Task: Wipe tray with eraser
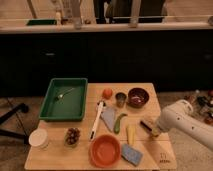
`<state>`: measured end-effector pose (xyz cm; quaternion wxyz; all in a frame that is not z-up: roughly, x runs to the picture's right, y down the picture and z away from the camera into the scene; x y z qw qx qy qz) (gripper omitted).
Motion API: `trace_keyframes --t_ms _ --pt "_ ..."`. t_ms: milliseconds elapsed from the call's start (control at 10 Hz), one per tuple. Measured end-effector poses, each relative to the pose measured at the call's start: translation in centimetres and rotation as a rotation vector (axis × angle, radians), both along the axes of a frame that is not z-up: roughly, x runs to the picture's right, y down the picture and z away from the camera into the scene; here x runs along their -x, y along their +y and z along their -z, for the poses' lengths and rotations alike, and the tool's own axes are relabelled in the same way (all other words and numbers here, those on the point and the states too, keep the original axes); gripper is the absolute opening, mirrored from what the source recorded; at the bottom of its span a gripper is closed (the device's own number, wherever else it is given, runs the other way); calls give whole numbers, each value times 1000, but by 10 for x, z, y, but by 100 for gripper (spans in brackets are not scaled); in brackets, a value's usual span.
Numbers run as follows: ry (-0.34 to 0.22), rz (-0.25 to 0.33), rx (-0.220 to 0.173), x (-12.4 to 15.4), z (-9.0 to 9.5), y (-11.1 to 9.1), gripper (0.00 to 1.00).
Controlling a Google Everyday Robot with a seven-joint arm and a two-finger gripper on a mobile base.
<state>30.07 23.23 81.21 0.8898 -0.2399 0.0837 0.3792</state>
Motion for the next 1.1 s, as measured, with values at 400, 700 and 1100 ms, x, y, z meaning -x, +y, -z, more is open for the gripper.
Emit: trace_keyframes --t_ms 400,700,1100 --pt "-137 133 -44 2 -1 -7 0" --pt "-205 197 -66 4 0 -11 0" --pt "-271 266 -87 5 5 -18 0"
